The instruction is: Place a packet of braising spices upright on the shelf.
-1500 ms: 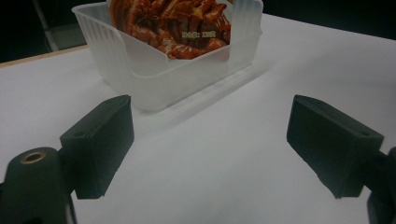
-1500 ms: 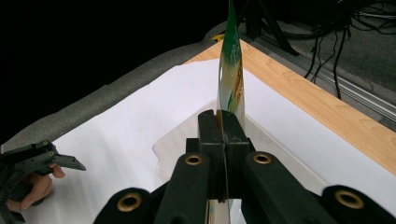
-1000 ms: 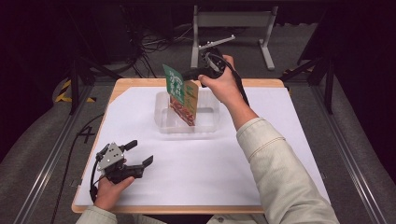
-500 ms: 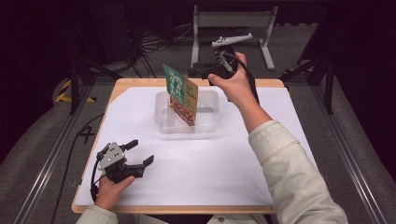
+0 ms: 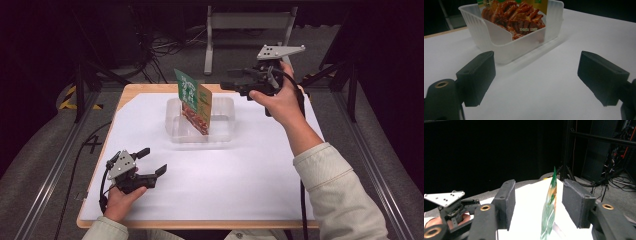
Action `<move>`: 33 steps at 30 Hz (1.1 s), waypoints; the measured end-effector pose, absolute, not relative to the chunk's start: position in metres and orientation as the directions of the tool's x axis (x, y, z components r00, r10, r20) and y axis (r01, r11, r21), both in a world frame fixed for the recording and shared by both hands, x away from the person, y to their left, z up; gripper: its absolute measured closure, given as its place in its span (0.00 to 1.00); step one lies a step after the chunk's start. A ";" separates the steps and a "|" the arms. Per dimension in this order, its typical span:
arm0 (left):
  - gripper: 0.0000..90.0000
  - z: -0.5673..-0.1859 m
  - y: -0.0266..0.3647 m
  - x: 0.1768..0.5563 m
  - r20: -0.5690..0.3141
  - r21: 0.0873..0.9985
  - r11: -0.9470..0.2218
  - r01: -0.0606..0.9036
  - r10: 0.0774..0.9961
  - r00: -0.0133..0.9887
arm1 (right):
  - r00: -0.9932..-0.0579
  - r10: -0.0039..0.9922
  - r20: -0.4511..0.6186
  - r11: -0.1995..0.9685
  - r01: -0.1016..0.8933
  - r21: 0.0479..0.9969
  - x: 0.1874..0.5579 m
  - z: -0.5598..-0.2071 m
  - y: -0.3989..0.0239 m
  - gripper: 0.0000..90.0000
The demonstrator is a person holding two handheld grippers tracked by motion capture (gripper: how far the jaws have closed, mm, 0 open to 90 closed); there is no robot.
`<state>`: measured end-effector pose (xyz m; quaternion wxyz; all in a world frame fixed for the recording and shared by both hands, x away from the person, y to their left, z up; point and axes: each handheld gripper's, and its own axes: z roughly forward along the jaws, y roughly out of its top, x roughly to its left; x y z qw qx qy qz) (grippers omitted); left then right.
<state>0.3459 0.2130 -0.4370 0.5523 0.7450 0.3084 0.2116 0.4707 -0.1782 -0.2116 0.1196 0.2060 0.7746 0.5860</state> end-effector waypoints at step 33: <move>0.16 -0.434 0.212 0.349 0.001 0.950 -0.227 0.216 0.693 0.721 | -0.832 0.554 -0.030 0.233 0.120 0.965 0.410 -0.238 -0.264 0.35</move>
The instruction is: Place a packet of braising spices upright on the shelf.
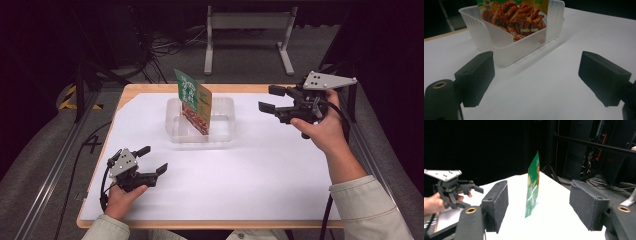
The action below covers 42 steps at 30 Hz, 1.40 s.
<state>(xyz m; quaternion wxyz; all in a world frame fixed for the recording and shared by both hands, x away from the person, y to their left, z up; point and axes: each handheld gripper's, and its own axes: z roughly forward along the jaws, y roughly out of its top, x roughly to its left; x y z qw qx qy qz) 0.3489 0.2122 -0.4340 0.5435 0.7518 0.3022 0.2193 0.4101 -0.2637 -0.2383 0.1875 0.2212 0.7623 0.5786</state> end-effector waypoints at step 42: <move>0.15 -0.427 0.230 0.332 -0.048 0.962 -0.174 0.211 0.651 0.758 | -0.801 0.590 -0.105 0.277 0.079 0.958 0.354 -0.381 -0.286 0.18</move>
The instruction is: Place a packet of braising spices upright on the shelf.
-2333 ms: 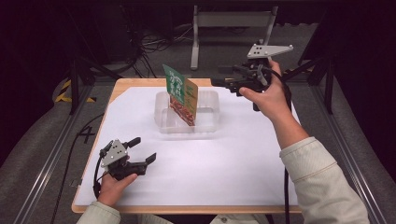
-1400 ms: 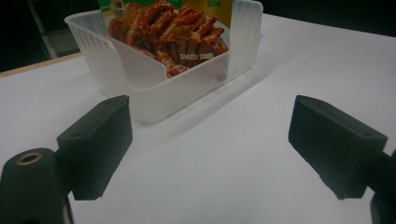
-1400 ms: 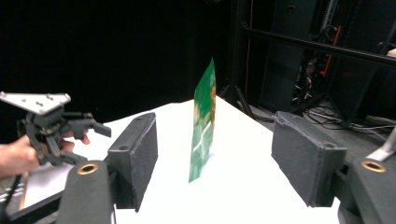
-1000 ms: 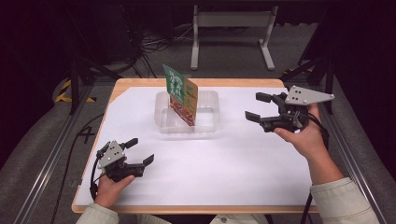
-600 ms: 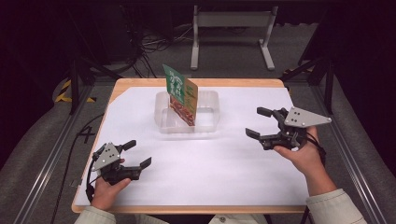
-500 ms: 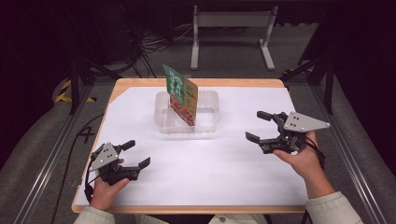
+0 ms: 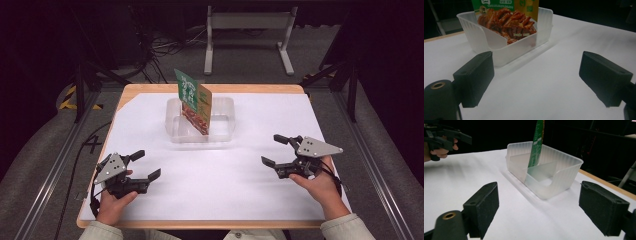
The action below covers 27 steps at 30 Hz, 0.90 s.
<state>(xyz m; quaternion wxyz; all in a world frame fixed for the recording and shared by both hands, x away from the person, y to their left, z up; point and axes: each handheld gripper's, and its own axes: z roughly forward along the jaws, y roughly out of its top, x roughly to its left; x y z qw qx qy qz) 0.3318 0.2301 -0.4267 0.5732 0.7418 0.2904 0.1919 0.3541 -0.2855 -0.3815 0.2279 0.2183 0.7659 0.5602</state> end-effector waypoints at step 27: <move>0.15 -0.436 0.223 0.339 -0.021 0.952 -0.210 0.225 0.686 0.728 | -0.755 0.655 -0.024 0.276 0.210 0.938 0.347 -0.442 -0.289 0.16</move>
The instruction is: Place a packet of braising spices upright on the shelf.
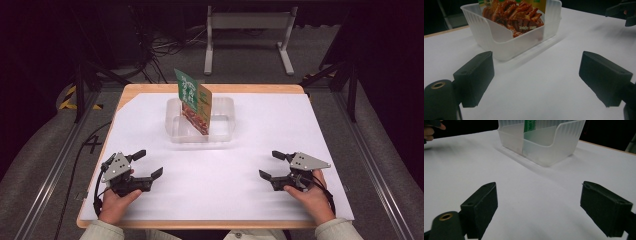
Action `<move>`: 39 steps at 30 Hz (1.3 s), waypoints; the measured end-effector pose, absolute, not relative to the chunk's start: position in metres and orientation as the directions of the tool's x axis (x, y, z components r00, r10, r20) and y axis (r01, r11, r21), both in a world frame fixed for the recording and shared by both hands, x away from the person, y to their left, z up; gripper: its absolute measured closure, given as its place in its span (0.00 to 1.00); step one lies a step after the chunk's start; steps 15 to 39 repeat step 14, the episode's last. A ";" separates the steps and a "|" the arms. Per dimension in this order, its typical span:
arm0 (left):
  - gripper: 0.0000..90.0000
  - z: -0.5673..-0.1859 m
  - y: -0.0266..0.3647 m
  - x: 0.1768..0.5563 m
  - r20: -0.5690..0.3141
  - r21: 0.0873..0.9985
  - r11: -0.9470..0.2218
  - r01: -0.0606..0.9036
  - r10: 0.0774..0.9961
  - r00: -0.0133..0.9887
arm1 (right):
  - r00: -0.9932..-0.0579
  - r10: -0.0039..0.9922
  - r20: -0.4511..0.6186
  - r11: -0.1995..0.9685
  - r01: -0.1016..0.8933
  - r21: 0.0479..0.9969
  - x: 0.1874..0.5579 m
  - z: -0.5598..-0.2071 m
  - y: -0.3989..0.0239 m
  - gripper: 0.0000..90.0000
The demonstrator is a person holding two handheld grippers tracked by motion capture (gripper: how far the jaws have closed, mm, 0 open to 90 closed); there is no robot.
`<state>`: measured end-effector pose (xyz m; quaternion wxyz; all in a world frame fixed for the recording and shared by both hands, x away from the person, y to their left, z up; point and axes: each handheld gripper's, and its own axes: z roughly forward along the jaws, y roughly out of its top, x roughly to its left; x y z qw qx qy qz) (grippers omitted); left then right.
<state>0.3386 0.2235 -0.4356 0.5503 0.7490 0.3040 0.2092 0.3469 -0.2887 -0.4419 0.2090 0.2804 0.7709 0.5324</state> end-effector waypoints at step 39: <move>0.12 -0.439 0.222 0.341 -0.025 0.951 -0.209 0.229 0.685 0.728 | -0.739 0.674 -0.002 0.241 0.217 0.946 0.347 -0.440 -0.292 0.16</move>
